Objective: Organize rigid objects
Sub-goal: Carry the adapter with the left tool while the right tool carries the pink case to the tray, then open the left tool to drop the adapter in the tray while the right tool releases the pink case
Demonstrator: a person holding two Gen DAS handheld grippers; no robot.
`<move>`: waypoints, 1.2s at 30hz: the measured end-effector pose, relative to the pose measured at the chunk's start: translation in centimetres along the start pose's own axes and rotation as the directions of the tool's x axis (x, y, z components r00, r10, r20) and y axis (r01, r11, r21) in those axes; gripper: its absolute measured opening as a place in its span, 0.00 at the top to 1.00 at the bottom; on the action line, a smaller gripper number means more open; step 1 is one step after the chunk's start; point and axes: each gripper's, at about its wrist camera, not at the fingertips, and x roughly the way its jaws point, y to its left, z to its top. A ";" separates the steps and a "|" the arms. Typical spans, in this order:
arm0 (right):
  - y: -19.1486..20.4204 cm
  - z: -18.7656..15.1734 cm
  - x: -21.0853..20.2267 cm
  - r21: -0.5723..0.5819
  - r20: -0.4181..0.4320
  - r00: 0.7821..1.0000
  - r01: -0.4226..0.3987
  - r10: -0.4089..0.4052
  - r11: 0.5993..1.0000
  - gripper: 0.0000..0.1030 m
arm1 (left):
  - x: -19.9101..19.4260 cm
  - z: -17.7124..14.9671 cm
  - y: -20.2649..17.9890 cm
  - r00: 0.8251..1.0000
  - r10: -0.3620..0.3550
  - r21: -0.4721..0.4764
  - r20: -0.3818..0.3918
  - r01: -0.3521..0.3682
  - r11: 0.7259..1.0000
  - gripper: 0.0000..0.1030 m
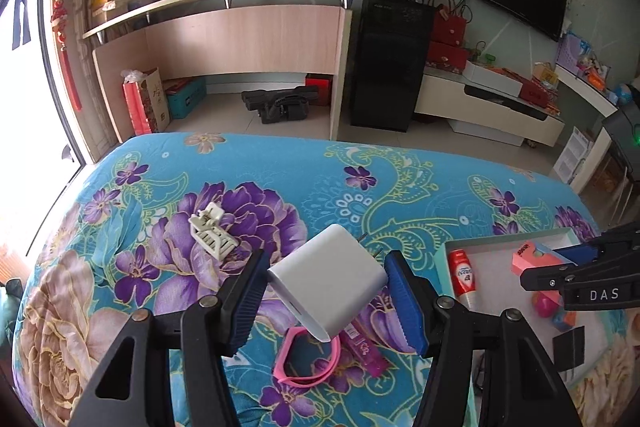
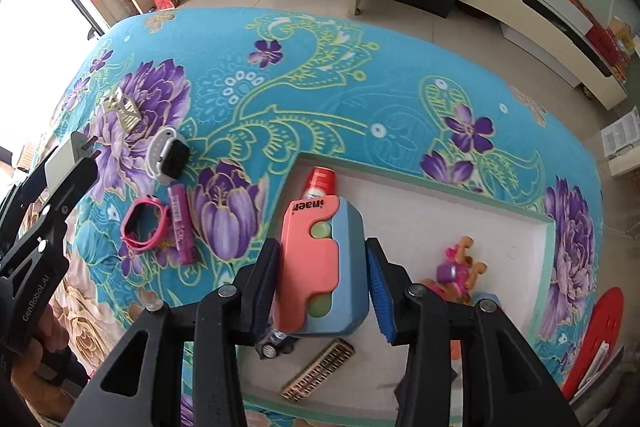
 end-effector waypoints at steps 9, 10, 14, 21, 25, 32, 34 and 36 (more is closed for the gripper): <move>-7.0 -3.4 0.0 0.088 -0.038 0.998 0.055 -0.052 0.995 0.57 | 0.8 -1.1 -9.9 0.986 -0.158 0.191 -0.044 0.163 0.968 0.39; -7.6 -3.7 0.1 0.096 -0.040 0.998 0.056 -0.052 0.994 0.57 | 1.1 -1.3 -10.9 0.986 -0.160 0.213 -0.055 0.169 0.962 0.39; -10.0 -4.9 0.4 0.126 -0.052 0.997 0.070 -0.064 0.990 0.57 | 2.1 -2.5 -14.0 0.982 -0.164 0.281 -0.096 0.185 0.942 0.39; -14.0 -7.1 1.1 0.194 -0.073 0.993 0.104 -0.091 0.975 0.57 | 3.9 -3.9 -16.5 0.976 -0.158 0.321 -0.148 0.199 0.926 0.39; -15.5 -8.2 2.1 0.223 -0.101 0.991 0.112 -0.091 0.968 0.57 | 4.7 -4.4 -17.1 0.974 -0.147 0.331 -0.173 0.197 0.923 0.39; -17.0 -9.9 3.5 0.260 -0.137 0.988 0.104 -0.070 0.960 0.57 | 5.8 -4.9 -17.2 0.971 -0.127 0.332 -0.204 0.191 0.924 0.39; -17.1 -10.1 4.0 0.266 -0.147 0.987 0.100 -0.063 0.959 0.57 | 5.8 -4.9 -17.2 0.970 -0.125 0.327 -0.206 0.189 0.926 0.39; -17.1 -10.3 4.4 0.264 -0.161 0.985 0.102 -0.061 0.959 0.57 | 5.9 -4.9 -17.1 0.970 -0.122 0.324 -0.212 0.188 0.927 0.39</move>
